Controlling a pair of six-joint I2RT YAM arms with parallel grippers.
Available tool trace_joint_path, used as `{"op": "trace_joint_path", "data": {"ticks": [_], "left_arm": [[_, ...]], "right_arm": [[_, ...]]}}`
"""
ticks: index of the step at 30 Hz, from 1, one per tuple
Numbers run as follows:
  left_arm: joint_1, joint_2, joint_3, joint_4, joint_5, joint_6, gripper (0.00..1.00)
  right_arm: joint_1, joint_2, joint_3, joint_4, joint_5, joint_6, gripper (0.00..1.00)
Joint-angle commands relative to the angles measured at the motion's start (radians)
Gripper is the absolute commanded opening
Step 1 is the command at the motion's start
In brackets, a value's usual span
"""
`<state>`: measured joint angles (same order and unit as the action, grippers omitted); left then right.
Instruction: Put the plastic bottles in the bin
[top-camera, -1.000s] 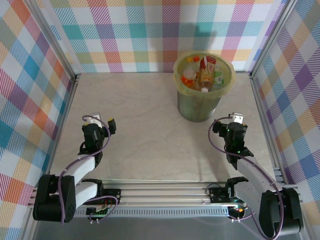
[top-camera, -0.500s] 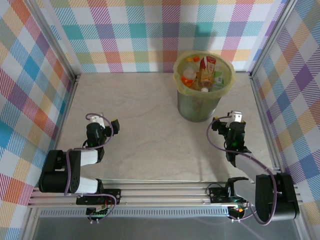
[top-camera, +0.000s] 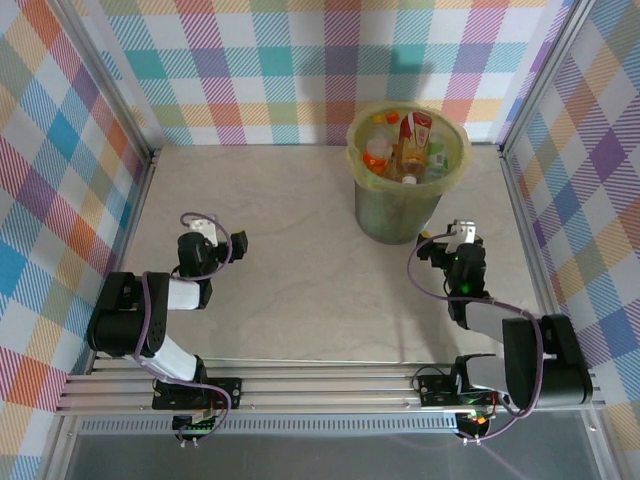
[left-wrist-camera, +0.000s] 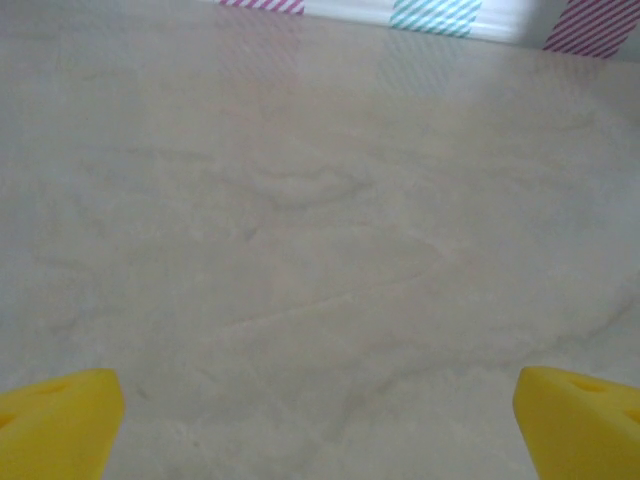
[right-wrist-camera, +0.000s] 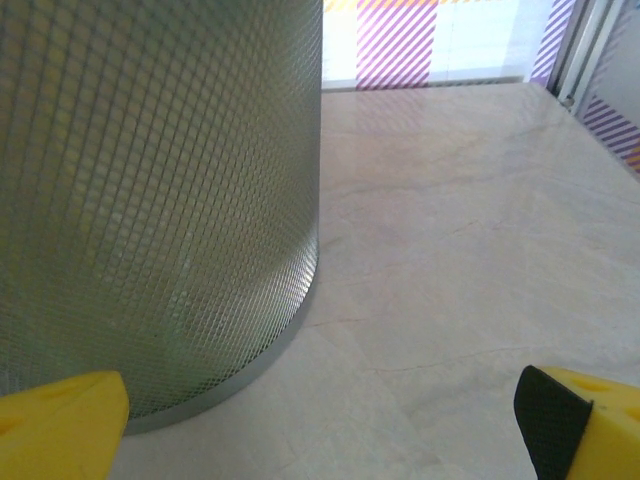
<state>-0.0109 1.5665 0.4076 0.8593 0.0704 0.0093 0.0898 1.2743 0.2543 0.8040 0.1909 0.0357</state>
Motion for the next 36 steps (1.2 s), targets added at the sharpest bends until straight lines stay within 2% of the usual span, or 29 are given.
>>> {"op": "trace_joint_path", "data": {"ticks": [1,11,13,15,16,36], "left_arm": [[-0.008,0.003,0.011,-0.040,0.011,0.027,1.00],[-0.017,0.000,0.011,-0.043,-0.006,0.032,1.00],[-0.018,0.001,0.011,-0.044,-0.008,0.032,1.00],[-0.017,0.001,0.011,-0.044,-0.008,0.032,1.00],[-0.018,0.001,0.011,-0.045,-0.007,0.032,1.00],[-0.019,0.001,0.011,-0.045,-0.009,0.032,1.00]], "right_arm": [[-0.009,0.041,0.003,0.115,-0.048,-0.043,1.00],[-0.010,0.276,0.021,0.317,-0.123,-0.090,1.00],[-0.010,0.255,0.049,0.231,-0.095,-0.074,1.00],[-0.015,0.270,0.119,0.114,0.004,-0.026,1.00],[-0.046,0.265,0.134,0.077,-0.029,0.003,1.00],[-0.065,0.260,0.128,0.081,-0.040,0.017,1.00]]}}
